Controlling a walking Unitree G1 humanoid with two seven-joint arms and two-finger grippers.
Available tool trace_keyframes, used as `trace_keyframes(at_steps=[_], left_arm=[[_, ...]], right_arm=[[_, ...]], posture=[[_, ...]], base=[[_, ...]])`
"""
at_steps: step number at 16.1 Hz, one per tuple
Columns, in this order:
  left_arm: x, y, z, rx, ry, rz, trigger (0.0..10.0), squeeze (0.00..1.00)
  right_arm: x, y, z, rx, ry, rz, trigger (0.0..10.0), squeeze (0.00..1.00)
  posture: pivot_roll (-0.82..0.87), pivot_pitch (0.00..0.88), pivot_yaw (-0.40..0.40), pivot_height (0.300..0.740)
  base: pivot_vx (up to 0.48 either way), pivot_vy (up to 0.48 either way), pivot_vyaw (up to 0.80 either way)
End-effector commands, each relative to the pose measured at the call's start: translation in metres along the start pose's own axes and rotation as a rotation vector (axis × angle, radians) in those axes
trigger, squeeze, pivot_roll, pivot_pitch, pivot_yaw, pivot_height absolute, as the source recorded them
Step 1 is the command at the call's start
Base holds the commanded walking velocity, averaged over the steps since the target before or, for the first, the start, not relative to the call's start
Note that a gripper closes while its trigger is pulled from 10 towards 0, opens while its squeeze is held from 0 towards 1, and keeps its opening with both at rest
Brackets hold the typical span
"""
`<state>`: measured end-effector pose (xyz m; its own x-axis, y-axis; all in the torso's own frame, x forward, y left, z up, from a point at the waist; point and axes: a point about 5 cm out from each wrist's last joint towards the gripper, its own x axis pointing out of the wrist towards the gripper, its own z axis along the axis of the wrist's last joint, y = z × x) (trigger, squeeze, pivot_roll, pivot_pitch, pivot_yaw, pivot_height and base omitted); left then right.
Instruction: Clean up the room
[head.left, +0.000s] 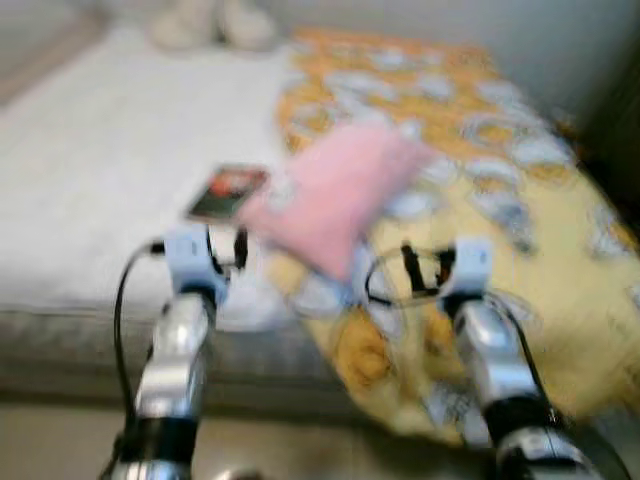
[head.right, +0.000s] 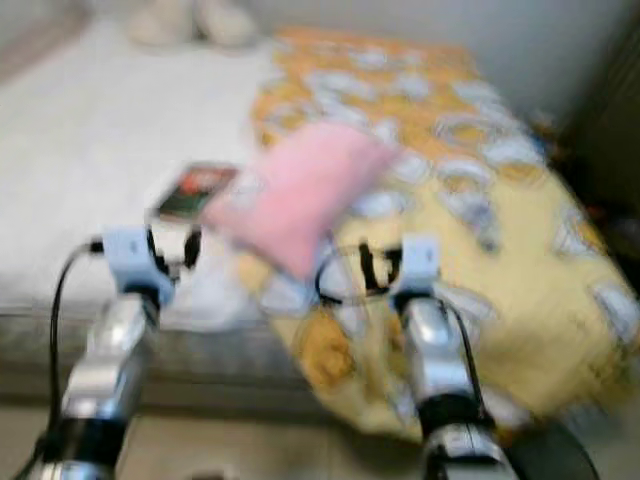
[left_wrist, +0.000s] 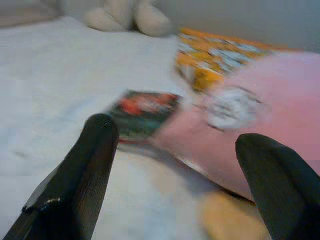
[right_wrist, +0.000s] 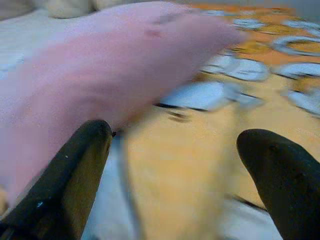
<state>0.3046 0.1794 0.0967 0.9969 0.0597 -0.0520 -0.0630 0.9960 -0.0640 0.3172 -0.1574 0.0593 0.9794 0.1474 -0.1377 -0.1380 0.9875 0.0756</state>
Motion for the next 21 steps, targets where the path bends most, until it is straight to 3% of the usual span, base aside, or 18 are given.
trace_keyframes(at_steps=[1,3,6,9,11,13,16,21], left_arm=[[0.003,-0.001,0.004,-0.015,-0.009,0.004,10.0,0.0],[0.003,-0.003,0.006,-0.009,-0.02,-0.006,10.0,0.0],[0.002,-0.001,0.009,0.007,-0.036,0.008,10.0,0.0],[-0.001,0.003,0.011,0.02,-0.036,0.014,10.0,0.0],[-0.005,0.009,0.013,0.028,-0.034,0.022,10.0,0.0],[-0.007,0.016,0.015,0.041,-0.03,0.029,10.0,0.0],[-0.01,0.031,0.02,0.062,-0.02,0.059,10.0,0.0],[-0.016,0.041,0.024,0.078,-0.019,0.092,10.0,0.0]], right_arm=[[0.001,-0.004,0.004,-0.012,-0.012,-0.006,10.0,0.0],[0.002,-0.004,0.006,-0.01,-0.02,-0.006,10.0,0.0],[0.011,0.001,0.016,0.242,-0.009,-0.016,10.0,0.0],[0.018,0.011,0.024,0.414,0.009,0.003,10.0,0.0],[0.018,0.019,0.018,0.497,0.054,0.01,10.0,0.0],[0.015,0.024,0.005,0.524,0.121,-0.007,10.0,0.0],[0.012,0.026,-0.019,0.454,0.25,-0.121,10.0,0.0],[0.023,0.052,-0.014,0.442,0.28,-0.031,10.0,0.0]], posture=[[0.03,0.0,-0.042,0.74],[0.03,0.0,-0.039,0.74],[0.03,0.0,-0.029,0.74],[0.03,0.0,-0.02,0.74],[0.05,0.004,-0.011,0.74],[0.06,0.025,-0.006,0.74],[0.08,0.064,0.002,0.74],[0.11,0.081,-0.019,0.74]], base=[[0.48,0.0,0.0],[0.48,0.0,0.0],[0.32,0.0,0.0],[0.0,0.0,0.0],[0.0,0.0,0.0],[0.0,0.0,0.0],[0.0,0.0,0.0],[0.0,0.0,0.0]])
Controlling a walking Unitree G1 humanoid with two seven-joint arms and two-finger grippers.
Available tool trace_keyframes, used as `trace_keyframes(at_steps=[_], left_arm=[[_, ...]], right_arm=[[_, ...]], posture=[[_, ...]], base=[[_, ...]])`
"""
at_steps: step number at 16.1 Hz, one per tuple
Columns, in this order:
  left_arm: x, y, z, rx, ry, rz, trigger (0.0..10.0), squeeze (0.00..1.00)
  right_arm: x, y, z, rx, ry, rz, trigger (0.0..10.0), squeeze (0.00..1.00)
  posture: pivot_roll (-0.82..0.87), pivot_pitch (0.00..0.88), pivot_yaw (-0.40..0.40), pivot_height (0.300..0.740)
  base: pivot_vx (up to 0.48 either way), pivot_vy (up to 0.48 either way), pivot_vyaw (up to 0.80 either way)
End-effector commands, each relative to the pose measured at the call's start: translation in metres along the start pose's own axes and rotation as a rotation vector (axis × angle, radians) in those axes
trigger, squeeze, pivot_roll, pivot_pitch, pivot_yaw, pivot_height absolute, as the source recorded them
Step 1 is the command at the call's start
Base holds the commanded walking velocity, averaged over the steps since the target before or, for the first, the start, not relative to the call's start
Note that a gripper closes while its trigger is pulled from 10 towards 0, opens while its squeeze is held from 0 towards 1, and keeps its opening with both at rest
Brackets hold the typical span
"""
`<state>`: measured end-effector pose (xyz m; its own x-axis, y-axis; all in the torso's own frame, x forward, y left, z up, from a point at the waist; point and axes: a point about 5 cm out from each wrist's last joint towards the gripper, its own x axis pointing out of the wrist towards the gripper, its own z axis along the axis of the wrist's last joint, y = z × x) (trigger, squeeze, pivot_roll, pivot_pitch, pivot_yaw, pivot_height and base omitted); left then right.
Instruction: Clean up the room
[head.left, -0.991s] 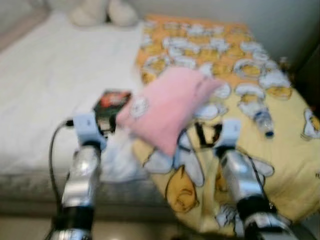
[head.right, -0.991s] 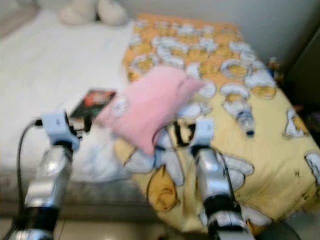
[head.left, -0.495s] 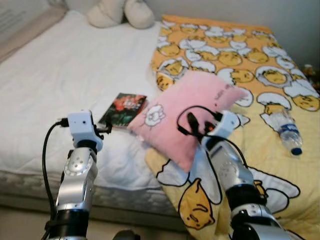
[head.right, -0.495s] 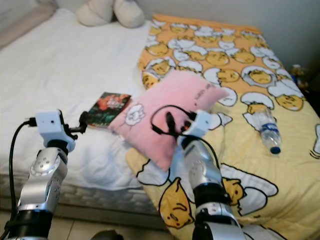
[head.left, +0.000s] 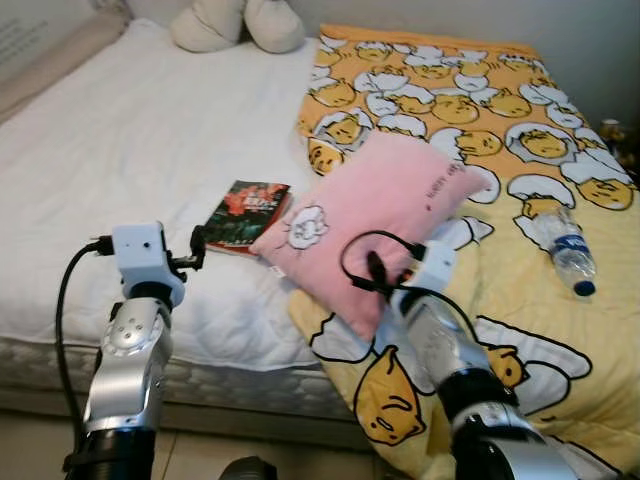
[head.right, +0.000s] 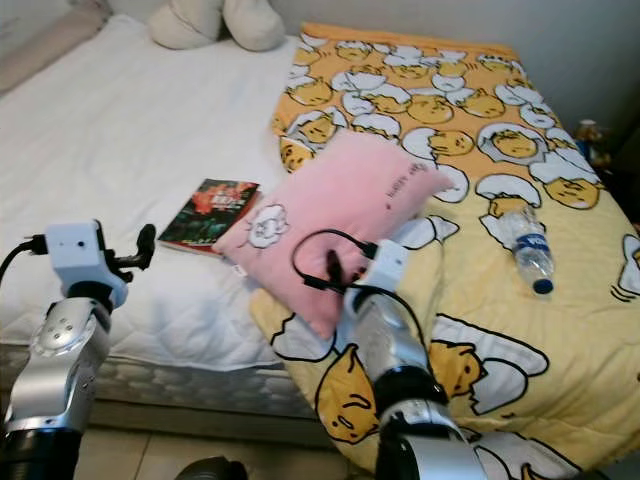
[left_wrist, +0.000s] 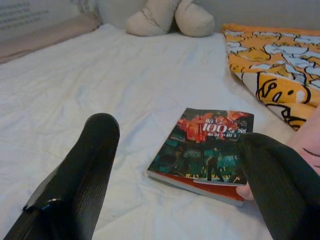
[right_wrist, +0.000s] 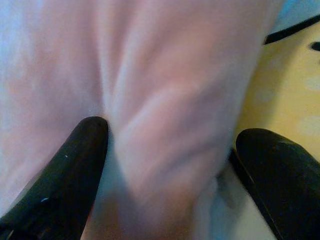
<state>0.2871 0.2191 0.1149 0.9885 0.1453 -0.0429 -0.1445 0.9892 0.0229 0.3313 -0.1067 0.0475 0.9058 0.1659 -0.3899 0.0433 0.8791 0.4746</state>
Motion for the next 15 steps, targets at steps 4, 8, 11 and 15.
trace_keyframes(at_steps=[4,8,11,15], left_arm=[[-0.01,0.004,0.005,0.001,-0.024,0.044,10.0,0.0],[-0.013,0.01,0.01,0.01,-0.043,0.078,10.0,0.0],[-0.013,0.015,0.013,0.016,-0.058,0.104,10.0,0.0],[-0.008,0.003,0.008,0.008,-0.037,0.055,10.0,0.0]], right_arm=[[0.008,0.021,0.002,-0.056,0.009,0.117,0.0,0.0],[0.012,0.026,-0.002,-0.003,0.057,0.124,0.0,0.0],[0.013,0.026,-0.003,0.0,0.075,0.117,0.0,0.0],[0.013,0.026,0.002,-0.018,0.038,0.132,0.0,0.0]], posture=[[0.17,0.085,-0.073,0.74],[0.22,0.07,-0.1,0.74],[0.25,0.049,-0.112,0.74],[0.22,0.023,-0.101,0.74]], base=[[0.0,0.0,0.0],[0.0,0.0,0.0],[0.0,0.0,0.0],[0.0,0.0,0.0]])
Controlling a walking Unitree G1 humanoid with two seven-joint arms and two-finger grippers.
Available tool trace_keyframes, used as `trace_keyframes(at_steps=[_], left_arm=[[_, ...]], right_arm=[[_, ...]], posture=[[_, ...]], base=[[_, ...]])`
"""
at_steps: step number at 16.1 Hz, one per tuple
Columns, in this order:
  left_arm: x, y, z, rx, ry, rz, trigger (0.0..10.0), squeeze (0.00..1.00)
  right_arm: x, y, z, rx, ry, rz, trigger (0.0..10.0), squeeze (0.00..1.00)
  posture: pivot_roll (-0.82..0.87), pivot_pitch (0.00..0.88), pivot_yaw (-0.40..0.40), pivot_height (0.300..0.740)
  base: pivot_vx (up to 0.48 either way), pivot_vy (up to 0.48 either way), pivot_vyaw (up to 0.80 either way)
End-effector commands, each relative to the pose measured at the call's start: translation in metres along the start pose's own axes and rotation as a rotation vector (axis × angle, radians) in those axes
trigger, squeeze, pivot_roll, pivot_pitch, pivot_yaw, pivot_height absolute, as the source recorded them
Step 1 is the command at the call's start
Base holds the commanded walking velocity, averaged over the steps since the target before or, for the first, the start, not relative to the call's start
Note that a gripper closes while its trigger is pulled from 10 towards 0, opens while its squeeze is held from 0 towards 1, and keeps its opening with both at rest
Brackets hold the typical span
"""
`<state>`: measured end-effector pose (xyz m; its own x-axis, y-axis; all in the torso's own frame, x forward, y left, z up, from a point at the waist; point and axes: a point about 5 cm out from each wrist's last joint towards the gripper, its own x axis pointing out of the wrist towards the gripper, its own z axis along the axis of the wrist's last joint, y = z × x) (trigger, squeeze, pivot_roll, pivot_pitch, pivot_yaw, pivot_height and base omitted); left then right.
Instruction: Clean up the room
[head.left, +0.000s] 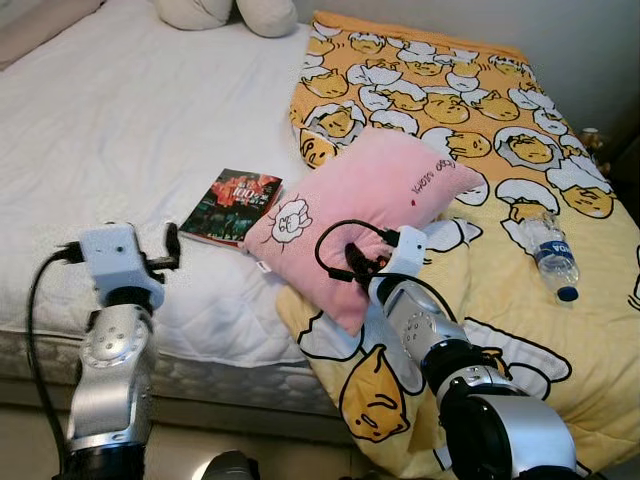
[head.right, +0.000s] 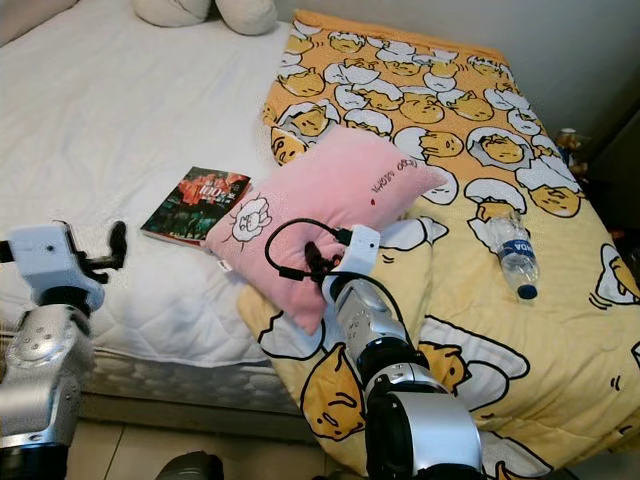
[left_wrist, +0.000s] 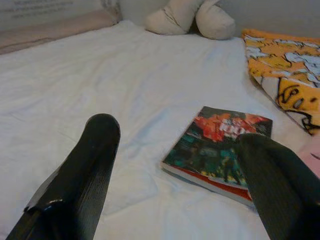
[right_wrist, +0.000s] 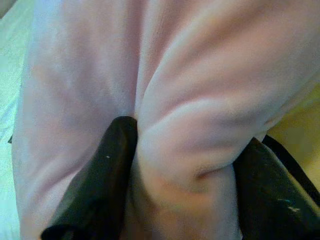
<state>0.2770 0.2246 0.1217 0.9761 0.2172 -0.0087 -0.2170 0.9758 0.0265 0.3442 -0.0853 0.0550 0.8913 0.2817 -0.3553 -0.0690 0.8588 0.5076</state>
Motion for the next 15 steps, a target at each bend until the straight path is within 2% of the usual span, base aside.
trace_keyframes(at_steps=[1,4,7,10,12,13,14,15], left_arm=[[0.006,-0.011,0.002,0.002,-0.006,-0.045,10.0,0.0],[0.011,-0.018,0.002,-0.002,-0.007,-0.062,10.0,0.0],[0.016,-0.025,0.003,-0.013,-0.016,-0.087,10.0,0.0],[0.022,-0.039,0.0,-0.028,-0.01,-0.136,10.0,0.0],[0.024,-0.042,0.0,-0.033,-0.01,-0.146,10.0,0.0],[0.026,-0.047,0.001,-0.037,-0.015,-0.164,10.0,0.0],[0.026,-0.048,0.001,-0.036,-0.016,-0.17,10.0,0.0],[0.027,-0.049,0.001,-0.036,-0.017,-0.178,10.0,0.0]], right_arm=[[0.001,-0.001,0.004,-0.006,-0.001,0.007,0.0,0.0],[-0.002,-0.012,0.004,-0.024,0.006,-0.015,0.0,0.0],[-0.001,-0.014,0.019,-0.075,-0.041,-0.002,0.0,0.0],[-0.006,-0.025,0.057,-0.191,-0.16,0.022,0.0,0.0],[-0.009,-0.03,0.069,-0.236,-0.19,0.031,0.0,0.0],[-0.015,-0.037,0.086,-0.298,-0.219,0.041,0.0,0.0],[-0.017,-0.04,0.092,-0.326,-0.226,0.042,0.0,0.0],[-0.023,-0.049,0.109,-0.406,-0.24,0.04,0.0,0.0]], posture=[[0.21,0.005,-0.1,0.74],[0.19,0.0,-0.097,0.74],[0.17,0.0,-0.094,0.74],[0.12,0.0,-0.087,0.74],[0.1,0.0,-0.08,0.74],[0.09,0.0,-0.077,0.74],[0.09,0.0,-0.075,0.74],[0.09,0.0,-0.073,0.74]], base=[[0.0,0.0,0.0],[0.0,0.0,0.0],[0.0,0.0,0.0],[0.0,0.0,0.0],[0.0,0.0,0.0],[0.0,0.0,0.0],[0.0,0.0,0.0],[0.0,0.0,0.0]])
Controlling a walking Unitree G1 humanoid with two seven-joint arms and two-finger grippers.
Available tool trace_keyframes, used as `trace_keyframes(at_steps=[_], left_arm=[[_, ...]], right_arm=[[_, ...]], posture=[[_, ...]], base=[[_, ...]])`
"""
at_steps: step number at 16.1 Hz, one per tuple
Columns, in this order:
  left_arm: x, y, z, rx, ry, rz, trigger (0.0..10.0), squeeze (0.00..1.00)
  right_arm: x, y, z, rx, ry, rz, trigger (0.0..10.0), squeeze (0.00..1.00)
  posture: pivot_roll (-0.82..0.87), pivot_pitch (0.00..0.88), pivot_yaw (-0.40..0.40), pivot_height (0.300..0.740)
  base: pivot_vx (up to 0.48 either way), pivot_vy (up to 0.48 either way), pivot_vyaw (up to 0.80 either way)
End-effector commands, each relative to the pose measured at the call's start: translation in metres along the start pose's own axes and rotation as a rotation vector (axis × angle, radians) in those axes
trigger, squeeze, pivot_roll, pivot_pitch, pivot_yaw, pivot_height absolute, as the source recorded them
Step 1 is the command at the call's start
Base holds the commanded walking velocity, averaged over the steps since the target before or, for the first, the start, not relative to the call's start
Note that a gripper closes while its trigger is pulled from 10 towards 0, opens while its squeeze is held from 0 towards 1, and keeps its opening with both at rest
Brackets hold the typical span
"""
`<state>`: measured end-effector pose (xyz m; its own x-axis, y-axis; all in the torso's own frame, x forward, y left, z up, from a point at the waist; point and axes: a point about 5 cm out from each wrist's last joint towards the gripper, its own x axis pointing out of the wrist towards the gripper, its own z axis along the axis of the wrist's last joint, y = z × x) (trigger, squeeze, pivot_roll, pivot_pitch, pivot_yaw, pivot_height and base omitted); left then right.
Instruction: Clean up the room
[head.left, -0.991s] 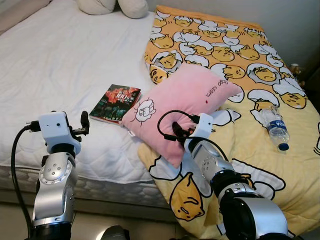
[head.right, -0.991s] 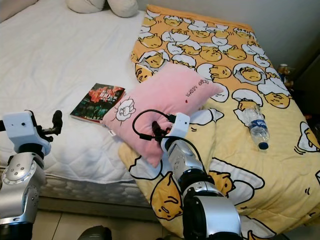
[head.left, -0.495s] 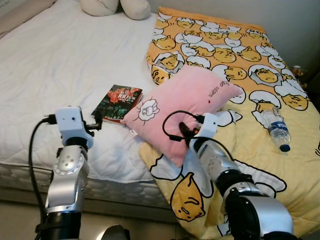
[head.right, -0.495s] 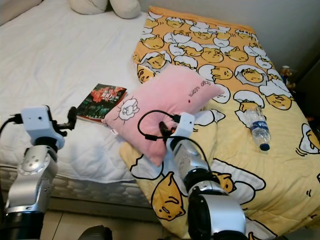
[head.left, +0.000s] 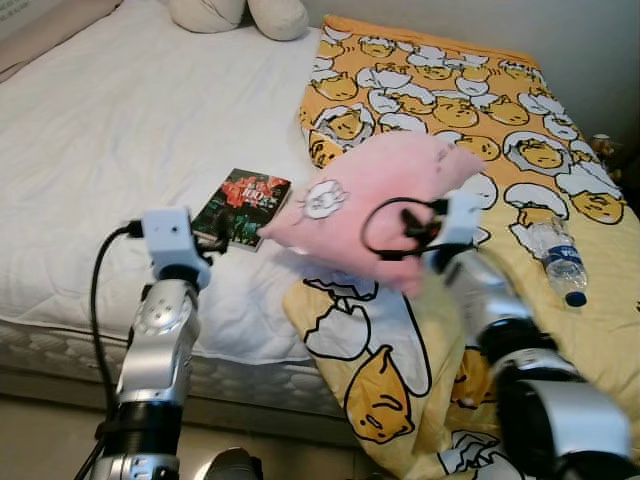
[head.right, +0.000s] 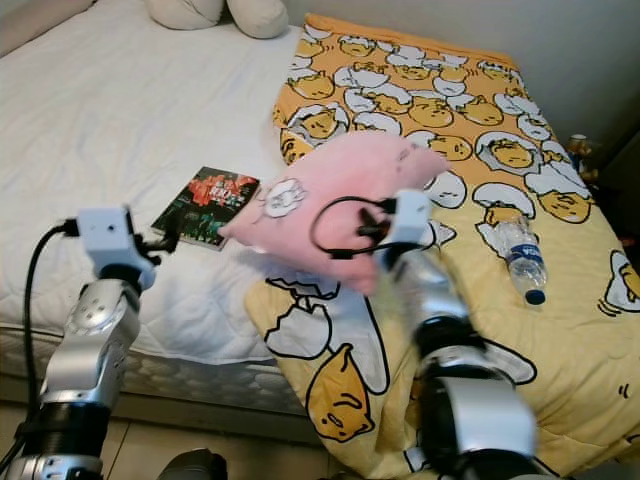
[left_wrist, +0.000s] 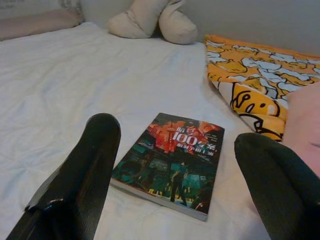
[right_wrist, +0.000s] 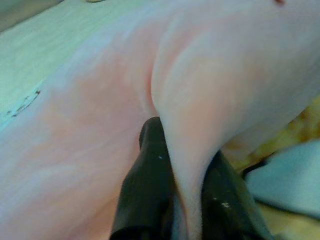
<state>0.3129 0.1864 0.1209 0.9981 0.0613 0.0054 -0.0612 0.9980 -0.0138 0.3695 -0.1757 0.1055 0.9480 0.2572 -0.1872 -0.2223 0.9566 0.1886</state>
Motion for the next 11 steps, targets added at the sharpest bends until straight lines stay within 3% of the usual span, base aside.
trace_keyframes(at_steps=[1,3,4,6,8,11], left_arm=[[0.002,-0.006,-0.001,0.002,0.002,-0.028,10.0,0.0],[0.003,-0.008,-0.002,0.0,0.006,-0.04,10.0,0.0],[0.003,-0.011,-0.003,-0.001,0.009,-0.049,10.0,0.0],[0.004,-0.012,-0.004,-0.002,0.008,-0.051,10.0,0.0],[0.004,-0.013,-0.004,-0.004,0.008,-0.057,10.0,0.0],[0.003,-0.012,-0.004,-0.004,0.006,-0.061,10.0,0.0]], right_arm=[[-0.002,-0.014,0.027,-0.097,-0.061,0.0,0.0,0.0],[-0.007,-0.025,0.029,-0.173,-0.038,-0.013,0.0,0.0],[-0.013,-0.038,0.03,-0.24,-0.01,-0.038,0.0,0.0],[-0.018,-0.047,0.03,-0.289,0.023,-0.041,0.0,0.0],[-0.024,-0.055,0.015,-0.298,0.099,-0.048,0.0,0.0],[-0.036,-0.069,-0.005,-0.421,0.188,-0.125,0.0,0.0]], posture=[[0.07,0.0,-0.068,0.74],[0.07,0.0,-0.065,0.74],[0.07,0.0,-0.062,0.74],[0.06,0.0,-0.061,0.74],[0.06,0.0,-0.06,0.74],[0.06,0.0,-0.055,0.74]], base=[[0.0,0.0,0.0],[0.0,0.0,0.0],[0.0,0.0,0.0],[0.0,0.0,0.0],[0.0,0.0,0.0],[0.0,0.0,0.0]])
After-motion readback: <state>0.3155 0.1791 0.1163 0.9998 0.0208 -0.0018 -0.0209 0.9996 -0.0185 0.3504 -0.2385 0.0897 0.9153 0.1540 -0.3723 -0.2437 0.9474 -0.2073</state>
